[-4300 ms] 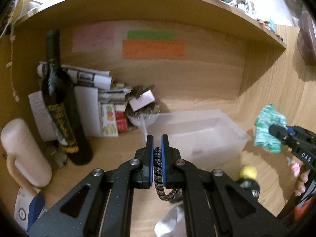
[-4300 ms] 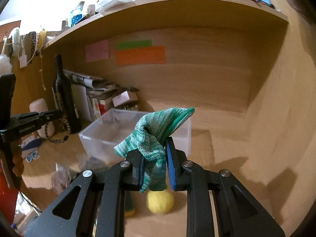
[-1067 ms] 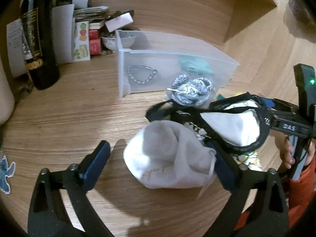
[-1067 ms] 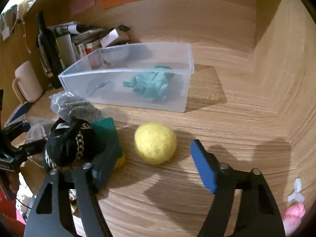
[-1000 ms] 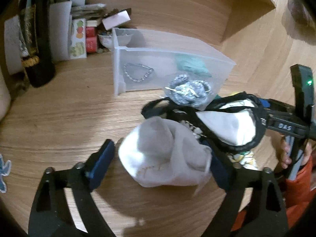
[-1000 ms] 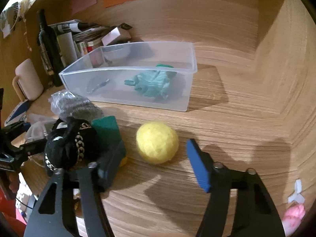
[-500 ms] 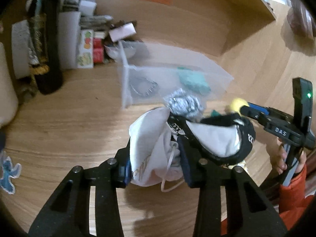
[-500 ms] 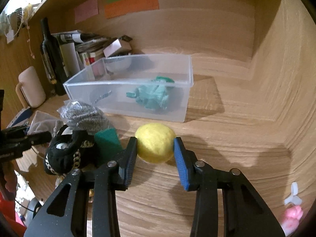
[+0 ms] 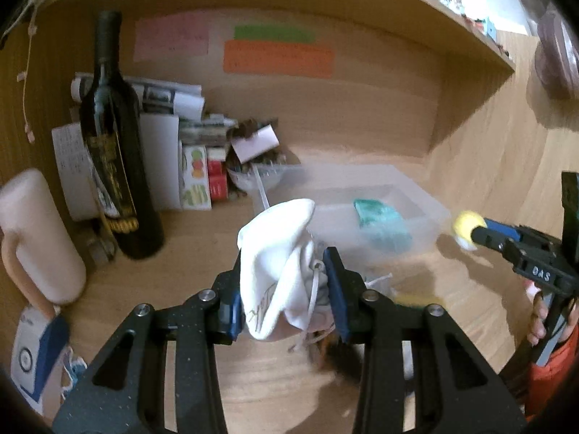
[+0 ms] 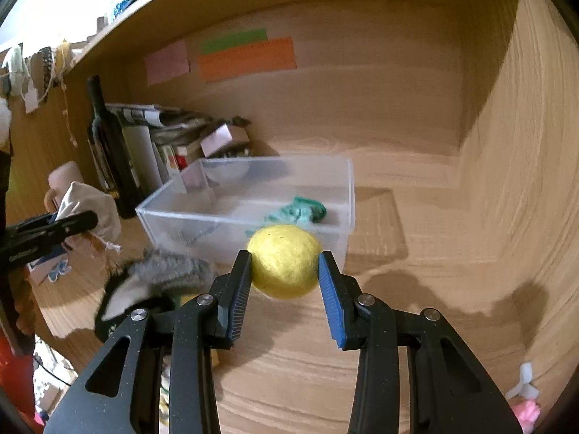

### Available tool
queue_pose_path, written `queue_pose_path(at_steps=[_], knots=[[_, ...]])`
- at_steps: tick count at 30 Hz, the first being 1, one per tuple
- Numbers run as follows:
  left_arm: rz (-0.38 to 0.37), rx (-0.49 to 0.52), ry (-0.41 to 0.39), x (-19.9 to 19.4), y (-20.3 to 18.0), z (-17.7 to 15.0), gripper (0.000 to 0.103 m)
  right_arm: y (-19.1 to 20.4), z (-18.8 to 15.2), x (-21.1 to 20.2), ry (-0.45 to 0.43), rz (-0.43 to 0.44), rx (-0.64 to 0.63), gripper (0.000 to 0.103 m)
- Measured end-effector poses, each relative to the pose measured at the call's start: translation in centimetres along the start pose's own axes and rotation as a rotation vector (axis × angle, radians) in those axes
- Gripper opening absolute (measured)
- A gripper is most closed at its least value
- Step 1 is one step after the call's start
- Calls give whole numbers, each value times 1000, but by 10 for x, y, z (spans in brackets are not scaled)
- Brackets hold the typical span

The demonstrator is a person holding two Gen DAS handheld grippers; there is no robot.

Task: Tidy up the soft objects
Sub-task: 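Lower white bag and yellow ball into the clear box and release both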

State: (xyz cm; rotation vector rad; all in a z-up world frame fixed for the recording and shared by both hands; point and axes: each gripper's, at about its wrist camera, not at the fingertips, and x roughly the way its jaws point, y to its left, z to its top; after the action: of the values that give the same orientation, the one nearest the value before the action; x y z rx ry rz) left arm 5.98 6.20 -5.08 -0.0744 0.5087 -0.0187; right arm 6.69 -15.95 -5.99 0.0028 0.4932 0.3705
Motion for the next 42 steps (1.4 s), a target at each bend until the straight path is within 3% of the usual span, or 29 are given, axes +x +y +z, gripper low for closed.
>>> queue_pose_path(at_steps=[14,22,26,33,42], knots=[[7,22,-101,15,-10,62,39,15,39,12,-68,41,-42,34],[-5,17,-98,47,-21,85,39,26,63,29,-80,59,-78,34],[-5,33,-65,70,-29,86,39,28,66,48,-45,57,-87,34],[-27,54,67,121,-37,75,39,26,59,84,55,78,-73,34],[-78,102,213,154,-48,51,40,23,48,113,162,53,-74,35]])
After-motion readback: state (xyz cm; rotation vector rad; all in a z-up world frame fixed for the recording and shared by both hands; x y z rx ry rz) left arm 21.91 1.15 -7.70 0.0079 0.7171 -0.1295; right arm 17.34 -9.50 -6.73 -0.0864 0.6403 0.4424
